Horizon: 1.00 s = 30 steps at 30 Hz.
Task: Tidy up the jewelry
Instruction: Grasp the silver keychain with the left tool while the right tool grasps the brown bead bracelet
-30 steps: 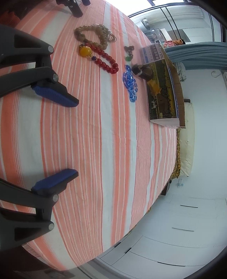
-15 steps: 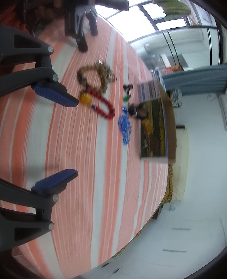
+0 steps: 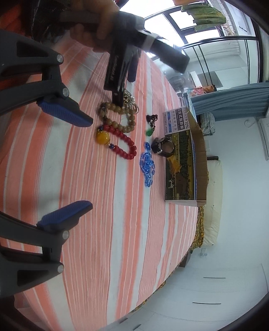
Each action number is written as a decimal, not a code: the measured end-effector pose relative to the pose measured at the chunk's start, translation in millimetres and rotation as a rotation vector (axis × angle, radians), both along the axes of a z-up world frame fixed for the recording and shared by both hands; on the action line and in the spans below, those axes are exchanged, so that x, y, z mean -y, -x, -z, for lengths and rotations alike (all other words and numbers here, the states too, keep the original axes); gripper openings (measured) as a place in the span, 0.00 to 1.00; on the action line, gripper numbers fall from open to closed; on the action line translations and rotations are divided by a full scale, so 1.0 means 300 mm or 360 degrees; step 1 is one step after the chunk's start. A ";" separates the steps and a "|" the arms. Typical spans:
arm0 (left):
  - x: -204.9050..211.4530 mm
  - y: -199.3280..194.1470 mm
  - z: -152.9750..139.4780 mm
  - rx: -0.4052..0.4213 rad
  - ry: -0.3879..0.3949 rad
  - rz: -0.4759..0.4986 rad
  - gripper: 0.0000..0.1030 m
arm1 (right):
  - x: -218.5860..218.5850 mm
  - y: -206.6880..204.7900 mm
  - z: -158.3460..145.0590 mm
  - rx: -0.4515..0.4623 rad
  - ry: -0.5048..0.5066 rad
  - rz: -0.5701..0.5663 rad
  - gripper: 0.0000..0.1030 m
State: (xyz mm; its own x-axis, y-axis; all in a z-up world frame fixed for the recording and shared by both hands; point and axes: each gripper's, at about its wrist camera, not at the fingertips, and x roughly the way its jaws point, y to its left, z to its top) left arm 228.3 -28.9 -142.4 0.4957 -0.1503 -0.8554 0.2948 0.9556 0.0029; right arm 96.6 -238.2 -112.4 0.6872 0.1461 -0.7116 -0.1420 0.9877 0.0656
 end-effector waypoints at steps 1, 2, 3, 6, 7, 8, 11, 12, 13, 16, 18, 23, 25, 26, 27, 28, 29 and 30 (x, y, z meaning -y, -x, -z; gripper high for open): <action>0.003 -0.003 0.000 0.0004 0.0002 0.0004 0.98 | 0.004 0.004 0.001 -0.0001 0.0004 0.0005 0.73; 0.006 -0.001 -0.003 0.0009 0.0005 0.0011 0.96 | 0.007 0.006 0.002 -0.0005 0.0006 0.0008 0.73; 0.008 0.006 -0.005 0.0019 0.0010 0.0025 0.92 | 0.010 0.009 0.004 -0.0007 0.0005 0.0012 0.73; 0.023 0.045 -0.015 0.0085 0.0044 0.0094 0.70 | 0.017 0.010 0.008 -0.0011 -0.0003 0.0020 0.73; 0.034 0.059 -0.019 0.0107 0.0055 0.0128 0.55 | 0.019 0.008 0.012 -0.0018 -0.0009 0.0024 0.73; 0.041 0.071 -0.021 0.0129 0.0061 0.0155 0.48 | 0.019 0.005 0.016 -0.0026 -0.0015 0.0024 0.73; 0.043 0.094 -0.022 0.0162 0.0064 0.0176 0.39 | 0.004 0.005 0.008 -0.0023 -0.0026 -0.0015 0.73; 0.034 0.101 -0.023 0.0165 0.0068 0.0166 0.38 | -0.002 0.009 0.002 -0.0017 -0.0024 -0.0031 0.73; 0.018 0.111 -0.024 0.0171 0.0063 0.0143 0.38 | -0.015 0.010 -0.007 -0.0011 -0.0028 -0.0071 0.73; -0.051 0.148 -0.024 0.0179 0.0048 0.0041 0.38 | -0.063 -0.001 -0.027 -0.0018 -0.0083 -0.0215 0.73; -0.106 0.169 -0.022 0.0163 0.0065 -0.0018 0.38 | -0.113 -0.031 -0.036 -0.0060 -0.0149 -0.0348 0.73; -0.174 0.197 -0.021 0.0144 0.0103 -0.0085 0.38 | -0.240 -0.137 -0.032 -0.0064 -0.0181 -0.0640 0.63; -0.190 0.208 -0.020 0.0145 0.0127 -0.0092 0.39 | -0.290 -0.198 0.004 -0.0110 -0.0101 -0.0769 0.48; -0.186 0.205 -0.019 0.0145 0.0125 -0.0092 0.39 | -0.305 -0.220 0.024 -0.0153 -0.0074 -0.0816 0.48; -0.191 0.208 -0.019 0.0145 0.0123 -0.0091 0.39 | -0.316 -0.243 0.049 -0.0216 -0.0021 -0.0848 0.46; -0.191 0.209 -0.020 0.0146 0.0122 -0.0089 0.39 | -0.320 -0.255 0.067 -0.0273 0.0013 -0.0865 0.41; -0.192 0.210 -0.021 0.0145 0.0123 -0.0089 0.39 | -0.319 -0.259 0.077 -0.0314 0.0021 -0.0875 0.41; -0.199 0.216 -0.021 0.0145 0.0126 -0.0090 0.39 | -0.319 -0.259 0.077 -0.0314 0.0021 -0.0875 0.41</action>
